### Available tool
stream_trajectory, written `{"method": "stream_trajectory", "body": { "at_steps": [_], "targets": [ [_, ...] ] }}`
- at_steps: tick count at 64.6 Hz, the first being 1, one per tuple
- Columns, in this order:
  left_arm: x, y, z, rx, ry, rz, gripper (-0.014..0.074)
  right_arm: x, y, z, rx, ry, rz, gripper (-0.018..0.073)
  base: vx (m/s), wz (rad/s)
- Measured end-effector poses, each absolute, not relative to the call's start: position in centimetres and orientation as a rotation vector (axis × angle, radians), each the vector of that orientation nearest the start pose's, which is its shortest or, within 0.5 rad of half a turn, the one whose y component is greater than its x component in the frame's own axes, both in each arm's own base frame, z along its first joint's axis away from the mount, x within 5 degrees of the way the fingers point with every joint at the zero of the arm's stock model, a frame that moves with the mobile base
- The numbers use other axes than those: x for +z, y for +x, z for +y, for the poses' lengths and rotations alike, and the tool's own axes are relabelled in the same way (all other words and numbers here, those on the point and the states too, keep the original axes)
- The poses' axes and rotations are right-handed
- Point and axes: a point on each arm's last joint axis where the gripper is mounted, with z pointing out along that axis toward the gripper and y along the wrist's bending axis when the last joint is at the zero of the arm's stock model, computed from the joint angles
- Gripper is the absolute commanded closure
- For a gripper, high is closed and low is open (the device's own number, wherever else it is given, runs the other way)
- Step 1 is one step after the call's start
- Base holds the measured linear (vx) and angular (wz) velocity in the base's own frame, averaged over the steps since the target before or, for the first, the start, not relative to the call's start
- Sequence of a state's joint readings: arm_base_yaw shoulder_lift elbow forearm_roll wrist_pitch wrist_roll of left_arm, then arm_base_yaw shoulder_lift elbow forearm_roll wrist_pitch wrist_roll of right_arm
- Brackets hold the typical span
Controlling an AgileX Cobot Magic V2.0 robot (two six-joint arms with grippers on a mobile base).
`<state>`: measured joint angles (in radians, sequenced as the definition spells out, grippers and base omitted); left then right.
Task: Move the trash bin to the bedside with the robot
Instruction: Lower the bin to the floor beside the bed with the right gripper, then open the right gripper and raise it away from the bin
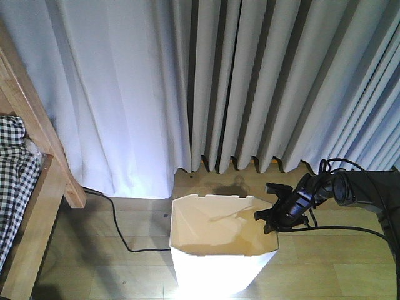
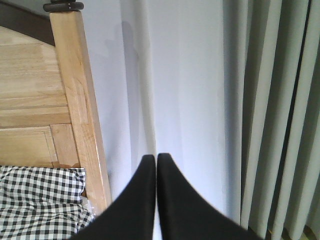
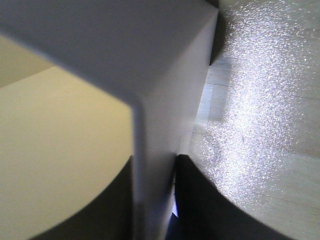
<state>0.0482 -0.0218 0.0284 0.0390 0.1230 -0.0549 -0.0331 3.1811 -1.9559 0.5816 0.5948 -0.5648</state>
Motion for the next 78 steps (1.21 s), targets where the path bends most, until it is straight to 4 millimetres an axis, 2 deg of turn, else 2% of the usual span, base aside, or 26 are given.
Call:
{"method": "stream_trajectory", "body": {
  "at_steps": [8,14,40,48,56,63,71,78],
  "targets": [
    [19.4,5.6,0.3,0.029,-0.056,1.612,0.0603,-23.1,40.0,1.6,0.512,-0.026,3.166,0.0151,0.0,0.0],
    [19.4,5.6,0.3,0.029,-0.056,1.612,0.0603,-23.1,39.9,1.4,0.498,-0.052,3.171,0.0103,0.0,0.0],
    [19.4,5.6,0.3,0.029,-0.056,1.612,0.0603,-23.1,39.7,1.2,0.491,-0.122,3.198,0.0101,0.0,0.0],
    [19.4,5.6,0.3,0.029,-0.056,1.612,0.0603,-22.3,40.3,1.2,0.494,-0.117,3.183,0.0101,0.0,-0.01],
    [19.4,5.6,0.3,0.029,-0.056,1.612,0.0603,-20.6,40.4,1.0,0.453,-0.049,3.147,0.0101,0.0,0.0],
    [19.4,5.6,0.3,0.029,-0.056,1.612,0.0603,-18.7,39.5,0.7,0.382,-0.006,3.108,0.0101,0.0,0.0],
    [19.4,5.6,0.3,0.029,-0.056,1.612,0.0603,-15.0,39.0,0.4,0.309,-0.033,3.058,0.0101,0.0,0.0],
    [19.4,5.6,0.3,0.029,-0.056,1.612,0.0603,-10.8,38.8,0.2,0.269,-0.096,3.015,0.0101,0.0,0.0]
  ]
}}
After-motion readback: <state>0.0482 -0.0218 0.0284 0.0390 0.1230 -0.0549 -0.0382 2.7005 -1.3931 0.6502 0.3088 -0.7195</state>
